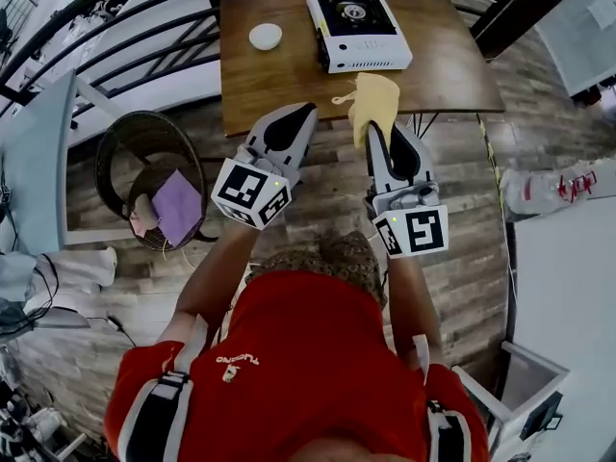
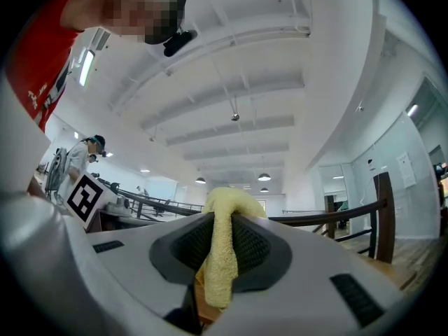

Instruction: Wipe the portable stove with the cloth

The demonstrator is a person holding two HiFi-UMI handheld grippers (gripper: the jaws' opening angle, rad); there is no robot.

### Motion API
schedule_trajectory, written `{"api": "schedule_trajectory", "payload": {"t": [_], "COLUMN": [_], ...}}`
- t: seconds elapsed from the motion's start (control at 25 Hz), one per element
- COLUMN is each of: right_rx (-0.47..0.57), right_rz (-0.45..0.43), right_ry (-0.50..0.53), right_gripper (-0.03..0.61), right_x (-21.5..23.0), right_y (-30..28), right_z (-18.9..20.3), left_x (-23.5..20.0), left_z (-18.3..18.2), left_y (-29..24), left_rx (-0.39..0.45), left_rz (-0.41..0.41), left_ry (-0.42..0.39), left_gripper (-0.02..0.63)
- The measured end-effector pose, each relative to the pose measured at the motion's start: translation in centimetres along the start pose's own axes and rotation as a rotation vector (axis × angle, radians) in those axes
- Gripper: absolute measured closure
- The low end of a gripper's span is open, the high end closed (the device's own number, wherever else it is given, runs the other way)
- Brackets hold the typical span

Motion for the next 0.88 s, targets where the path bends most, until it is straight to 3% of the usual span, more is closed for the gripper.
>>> {"api": "schedule_trajectory", "payload": {"t": [0.52, 0.88], "right_rx": [-0.145, -0.355], "right_rz": [-0.047, -0.092], "right_ry": [-0.017, -0.022], "right_gripper": [0.492, 0.492], "right_x": [12.0, 19.1], "right_y": [-13.7, -22.0], "right_z": [6.4, 12.8], "left_x": [-8.1, -11.6], "left_z": [8.5, 15.1], "left_y": [-12.9, -20.3], "left_rx": [-0.152, -0.304], "left_rz": [-0.119, -0.201], "left_ry": [0.056, 0.118], "left_gripper": [0.603, 0.571]}}
Point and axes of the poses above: the fingertips, and each gripper's own axes: y backward along the fingers, x to its right, z out of its underside, the point moved 5 cm from there along y, backward along the fingers, and after that the axes turned 14 degrees about -y, right-handed, at the moved point
